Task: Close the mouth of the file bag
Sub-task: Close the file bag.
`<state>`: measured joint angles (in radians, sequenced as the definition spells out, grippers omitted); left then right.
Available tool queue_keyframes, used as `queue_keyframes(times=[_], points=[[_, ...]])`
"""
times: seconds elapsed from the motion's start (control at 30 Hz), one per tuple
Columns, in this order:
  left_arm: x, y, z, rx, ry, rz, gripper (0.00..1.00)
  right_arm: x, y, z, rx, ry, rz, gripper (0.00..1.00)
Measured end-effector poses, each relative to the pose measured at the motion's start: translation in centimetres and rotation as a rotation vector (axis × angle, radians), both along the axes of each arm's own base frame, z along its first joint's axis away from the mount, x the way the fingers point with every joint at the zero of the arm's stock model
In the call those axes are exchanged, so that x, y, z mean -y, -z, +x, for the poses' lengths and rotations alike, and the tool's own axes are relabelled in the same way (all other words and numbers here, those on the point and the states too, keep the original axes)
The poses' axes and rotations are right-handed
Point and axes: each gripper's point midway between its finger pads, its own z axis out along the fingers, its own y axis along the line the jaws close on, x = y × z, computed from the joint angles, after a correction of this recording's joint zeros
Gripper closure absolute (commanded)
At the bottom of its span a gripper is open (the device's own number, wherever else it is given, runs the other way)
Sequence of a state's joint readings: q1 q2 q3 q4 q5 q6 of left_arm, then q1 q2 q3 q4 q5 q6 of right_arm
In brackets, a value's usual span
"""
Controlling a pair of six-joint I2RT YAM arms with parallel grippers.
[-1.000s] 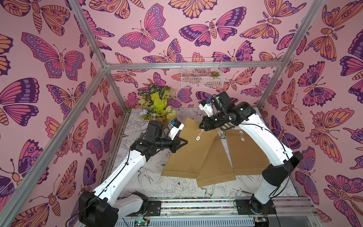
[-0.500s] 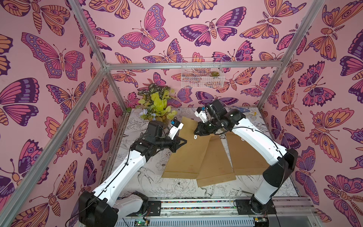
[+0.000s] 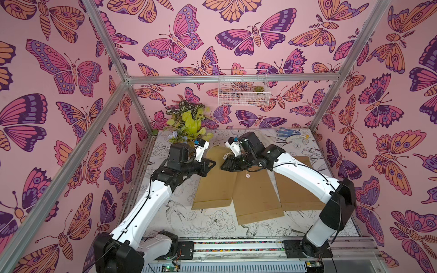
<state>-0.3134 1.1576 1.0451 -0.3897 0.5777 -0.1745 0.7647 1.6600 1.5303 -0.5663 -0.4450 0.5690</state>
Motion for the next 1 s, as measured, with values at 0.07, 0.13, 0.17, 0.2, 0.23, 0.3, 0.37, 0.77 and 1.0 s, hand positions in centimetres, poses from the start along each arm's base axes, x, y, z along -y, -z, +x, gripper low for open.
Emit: queue_keyframes(times=[0.07, 0.13, 0.17, 0.2, 0.23, 0.3, 0.37, 0.77, 1.0], points=[[-0.2, -0.4, 0.3, 0.011, -0.011, -0.004, 1.0, 0.6, -0.5, -0.7, 0.007, 0.001, 0.016, 0.49], [-0.3, -0.7, 0.6, 0.024, -0.016, -0.011, 1.0, 1.4, -1.1, -1.3, 0.02, 0.005, 0.032, 0.44], [-0.4, -0.8, 0.7, 0.027, -0.021, -0.015, 1.0, 1.9, -1.4, -1.6, 0.026, 0.005, 0.044, 0.41], [-0.5, -1.0, 0.8, 0.031, -0.027, -0.018, 1.0, 2.5, -1.6, -1.8, 0.032, 0.009, 0.054, 0.39], [-0.6, -1.1, 1.0, 0.034, -0.032, -0.021, 1.0, 3.2, -1.8, -1.8, 0.037, 0.019, 0.062, 0.37], [-0.8, -1.4, 1.2, 0.044, -0.041, -0.029, 1.0, 5.2, -1.9, -1.4, 0.046, 0.055, 0.079, 0.33], [-0.9, -1.8, 1.2, 0.049, -0.047, -0.04, 1.0, 7.4, -1.7, -0.4, 0.048, 0.109, 0.088, 0.31], [0.1, -5.3, -0.9, 0.065, 0.033, -0.178, 1.0, 12.8, 1.3, 3.5, 0.098, 0.244, 0.181, 0.07], [1.3, -8.9, -2.5, 0.079, 0.145, -0.307, 1.0, 10.3, -0.3, 3.4, 0.132, 0.124, 0.369, 0.12]])
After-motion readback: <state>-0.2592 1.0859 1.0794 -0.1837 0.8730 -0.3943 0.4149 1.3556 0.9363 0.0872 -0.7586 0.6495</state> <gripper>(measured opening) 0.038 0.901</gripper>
